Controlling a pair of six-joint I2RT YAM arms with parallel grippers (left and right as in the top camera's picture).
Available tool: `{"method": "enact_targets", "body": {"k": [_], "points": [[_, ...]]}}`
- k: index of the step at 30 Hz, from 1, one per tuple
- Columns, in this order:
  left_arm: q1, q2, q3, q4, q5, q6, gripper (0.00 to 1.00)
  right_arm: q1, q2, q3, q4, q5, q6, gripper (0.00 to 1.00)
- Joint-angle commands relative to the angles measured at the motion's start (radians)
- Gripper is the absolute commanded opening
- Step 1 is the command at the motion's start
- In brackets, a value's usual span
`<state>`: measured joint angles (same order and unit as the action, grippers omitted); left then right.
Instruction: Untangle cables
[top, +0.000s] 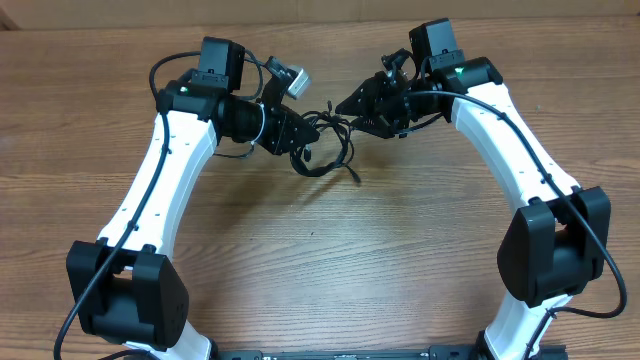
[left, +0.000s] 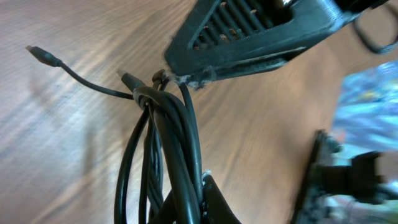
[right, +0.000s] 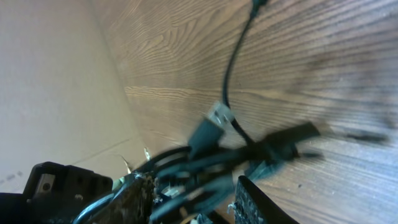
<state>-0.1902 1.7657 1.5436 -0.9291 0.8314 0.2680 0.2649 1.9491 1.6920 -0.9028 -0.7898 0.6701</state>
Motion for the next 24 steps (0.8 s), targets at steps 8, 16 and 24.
{"method": "enact_targets", "body": {"k": [8, 16, 24], "points": [[-0.002, -0.019, 0.011, 0.006, -0.124, 0.082, 0.04, 0.045, -0.015, -0.003, 0.003, 0.023, 0.045, 0.36], [-0.007, -0.019, 0.011, 0.024, -0.125, -0.049, 0.04, 0.102, 0.055, -0.003, 0.053, 0.010, 0.064, 0.34], [-0.040, -0.014, 0.011, 0.036, -0.126, -0.116, 0.04, 0.106, 0.056, -0.003, 0.119, 0.011, 0.082, 0.36]]}}
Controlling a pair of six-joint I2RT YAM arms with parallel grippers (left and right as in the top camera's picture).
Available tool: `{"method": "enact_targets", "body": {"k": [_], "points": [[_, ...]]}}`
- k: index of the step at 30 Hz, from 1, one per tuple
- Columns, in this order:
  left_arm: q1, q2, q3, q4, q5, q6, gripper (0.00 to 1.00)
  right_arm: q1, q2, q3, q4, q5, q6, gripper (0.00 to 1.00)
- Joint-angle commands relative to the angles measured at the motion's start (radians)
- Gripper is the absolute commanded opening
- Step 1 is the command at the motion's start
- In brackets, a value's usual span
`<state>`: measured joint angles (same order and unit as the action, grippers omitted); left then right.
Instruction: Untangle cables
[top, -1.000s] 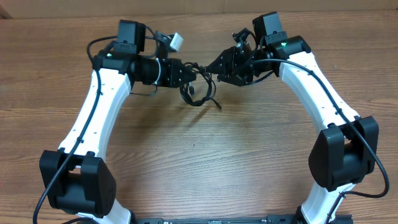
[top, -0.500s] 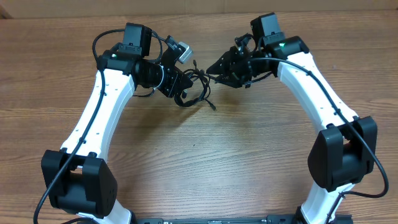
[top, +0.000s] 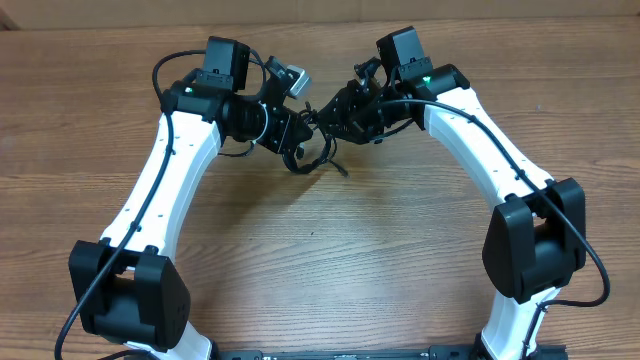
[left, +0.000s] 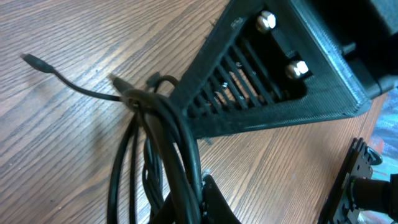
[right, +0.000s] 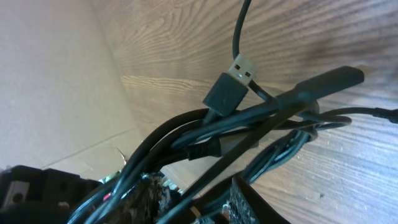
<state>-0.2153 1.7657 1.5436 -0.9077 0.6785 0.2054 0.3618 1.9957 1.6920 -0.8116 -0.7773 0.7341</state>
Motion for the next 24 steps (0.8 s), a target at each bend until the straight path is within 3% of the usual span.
{"method": "enact_targets", "body": {"k": [1, 5, 14, 21, 24], "points": [[-0.014, -0.006, 0.011, 0.029, 0.028, -0.119, 0.04, 0.010, 0.010, -0.003, 0.046, -0.002, 0.018, 0.36], [-0.014, 0.040, 0.011, 0.056, 0.054, -0.320, 0.04, 0.024, 0.012, -0.003, 0.063, 0.026, 0.022, 0.36], [-0.013, 0.061, 0.011, 0.153, 0.335, -0.325, 0.04, 0.037, 0.046, -0.004, 0.059, 0.060, 0.030, 0.35], [-0.011, 0.061, 0.011, 0.180, 0.410, -0.325, 0.04, 0.039, 0.090, -0.004, 0.053, 0.051, 0.005, 0.25], [-0.011, 0.061, 0.011, 0.238, 0.494, -0.326, 0.04, 0.039, 0.090, -0.004, 0.000, 0.105, -0.037, 0.09]]}}
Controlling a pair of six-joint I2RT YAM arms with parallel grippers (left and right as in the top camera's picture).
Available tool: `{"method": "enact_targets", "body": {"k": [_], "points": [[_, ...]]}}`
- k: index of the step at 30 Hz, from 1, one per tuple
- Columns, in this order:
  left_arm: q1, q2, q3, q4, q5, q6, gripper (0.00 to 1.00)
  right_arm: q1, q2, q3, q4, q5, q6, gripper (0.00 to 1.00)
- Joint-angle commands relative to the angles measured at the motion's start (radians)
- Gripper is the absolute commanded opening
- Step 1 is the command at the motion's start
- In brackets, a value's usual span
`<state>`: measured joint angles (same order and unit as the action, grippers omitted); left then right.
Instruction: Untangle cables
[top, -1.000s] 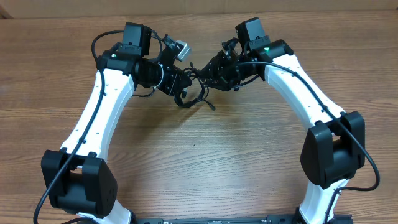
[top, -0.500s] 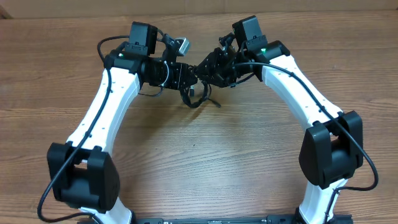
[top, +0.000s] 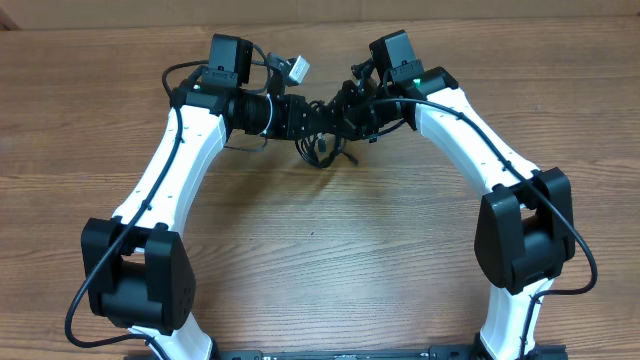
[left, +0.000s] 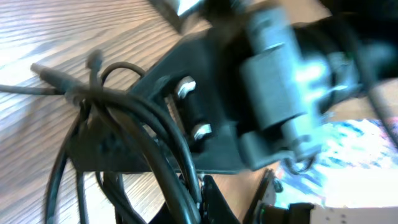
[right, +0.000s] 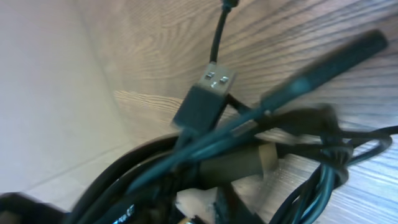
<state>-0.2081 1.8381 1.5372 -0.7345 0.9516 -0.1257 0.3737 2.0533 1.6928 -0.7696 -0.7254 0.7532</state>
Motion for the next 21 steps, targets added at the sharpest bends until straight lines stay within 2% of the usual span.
{"method": "enact_targets", "body": {"k": [1, 6, 9, 11, 21], "points": [[-0.017, -0.011, 0.017, 0.079, 0.237, 0.005, 0.04, 0.027, 0.032, -0.005, -0.074, 0.079, -0.076, 0.04], [0.013, -0.011, 0.017, 0.109, 0.239, -0.032, 0.04, 0.006, 0.032, -0.005, -0.244, 0.162, -0.259, 0.04], [0.038, -0.011, 0.017, 0.104, 0.206, -0.032, 0.04, -0.017, 0.025, -0.005, -0.331, 0.255, -0.307, 0.04], [0.047, -0.011, 0.017, 0.103, 0.191, -0.032, 0.04, -0.024, 0.014, -0.004, -0.353, 0.302, -0.314, 0.04], [0.071, -0.011, 0.017, 0.010, -0.004, -0.031, 0.04, -0.019, -0.149, -0.003, -0.465, 0.813, -0.222, 0.04]]}}
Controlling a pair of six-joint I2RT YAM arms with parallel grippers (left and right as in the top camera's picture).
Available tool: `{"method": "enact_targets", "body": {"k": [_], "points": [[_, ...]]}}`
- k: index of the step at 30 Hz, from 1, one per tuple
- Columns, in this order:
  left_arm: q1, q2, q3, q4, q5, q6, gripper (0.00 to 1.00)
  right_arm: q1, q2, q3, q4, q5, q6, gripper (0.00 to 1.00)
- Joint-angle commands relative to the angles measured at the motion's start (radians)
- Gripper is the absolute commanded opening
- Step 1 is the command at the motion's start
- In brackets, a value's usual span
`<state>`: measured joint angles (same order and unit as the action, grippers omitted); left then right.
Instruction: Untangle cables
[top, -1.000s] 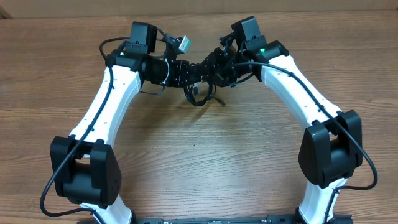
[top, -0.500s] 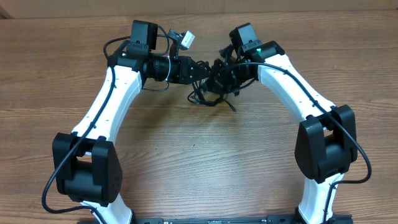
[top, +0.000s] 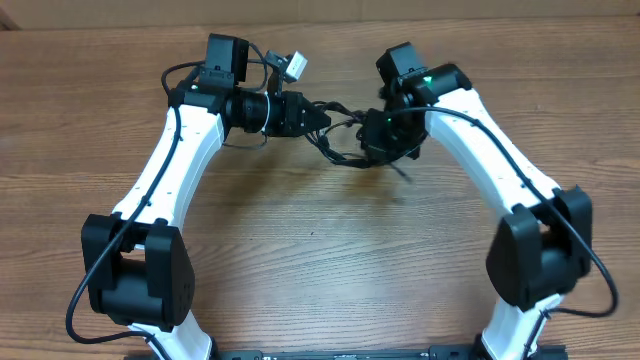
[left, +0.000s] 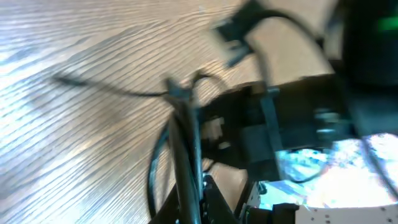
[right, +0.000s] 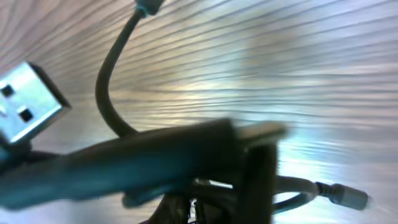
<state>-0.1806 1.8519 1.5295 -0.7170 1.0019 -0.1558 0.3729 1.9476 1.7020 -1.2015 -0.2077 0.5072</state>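
Note:
A tangle of black cables (top: 342, 132) is stretched between my two grippers above the wooden table (top: 320, 250). My left gripper (top: 308, 110) is shut on one end of the bundle (left: 183, 143), whose knot (left: 177, 93) sends a thin strand off to the left. My right gripper (top: 386, 142) is shut on other strands of it. In the right wrist view the jaws (right: 211, 205) clamp a thick dark cable (right: 143, 162). A silver USB plug (right: 25, 109) sticks out at the left, and a small plug (right: 348, 199) lies at the lower right.
A small white connector (top: 295, 66) on the left arm's own wiring sits behind the left gripper. Both white arms (top: 170, 170) curve in from the table's front edge. Cardboard lines the far edge (top: 320, 12).
My right gripper has moved to the right and toward the front, away from the left one. The cable bundle is now drawn out between them. The left gripper has stayed about where it was.
My left gripper held the bunched cables while the right gripper stood a little to their right. The right gripper was then closer, then against the left gripper in the tangle. Now it holds strands pulled away to the right, spreading the bundle.

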Motion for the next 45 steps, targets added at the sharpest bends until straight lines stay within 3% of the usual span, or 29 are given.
{"method": "enact_targets", "body": {"k": [1, 6, 9, 13, 20, 22, 24, 28, 32, 34, 37, 45], "points": [[0.043, -0.025, 0.025, -0.017, -0.080, -0.002, 0.04, -0.019, -0.052, -0.012, -0.045, 0.341, 0.028, 0.04], [0.042, -0.025, 0.025, -0.087, -0.259, -0.008, 0.04, -0.017, -0.063, -0.012, -0.068, 0.380, 0.043, 0.04], [0.034, -0.024, 0.023, -0.179, -0.457, -0.045, 0.04, 0.010, -0.063, -0.012, -0.067, 0.375, 0.055, 0.04], [-0.051, -0.024, -0.032, -0.223, -0.614, -0.063, 0.04, 0.084, -0.063, -0.012, -0.042, 0.349, 0.075, 0.04], [-0.182, -0.024, -0.089, -0.295, -1.265, -0.393, 0.04, 0.121, -0.062, -0.012, -0.065, 0.425, 0.201, 0.04], [-0.203, -0.024, -0.089, -0.311, -1.371, -0.433, 0.04, 0.121, -0.062, -0.012, -0.064, 0.424, 0.201, 0.04], [-0.213, -0.024, -0.089, -0.299, -1.342, -0.425, 0.04, 0.121, -0.062, -0.012, -0.057, 0.411, 0.200, 0.04], [-0.193, -0.024, -0.089, -0.181, -0.901, -0.142, 0.04, 0.105, -0.062, -0.012, 0.021, 0.224, 0.111, 0.06], [-0.142, -0.024, -0.089, -0.158, -0.584, 0.064, 0.04, 0.042, -0.062, -0.012, 0.083, -0.002, 0.035, 0.17], [-0.109, -0.024, -0.089, -0.161, -0.473, 0.150, 0.04, 0.000, -0.062, -0.012, 0.105, -0.127, -0.008, 0.33], [-0.050, -0.024, -0.089, -0.149, -0.346, 0.187, 0.04, -0.044, -0.062, -0.012, 0.109, -0.235, -0.012, 0.50], [0.116, -0.024, -0.089, -0.010, 0.053, 0.142, 0.04, -0.066, -0.039, -0.014, 0.068, -0.269, -0.056, 0.60]]}}
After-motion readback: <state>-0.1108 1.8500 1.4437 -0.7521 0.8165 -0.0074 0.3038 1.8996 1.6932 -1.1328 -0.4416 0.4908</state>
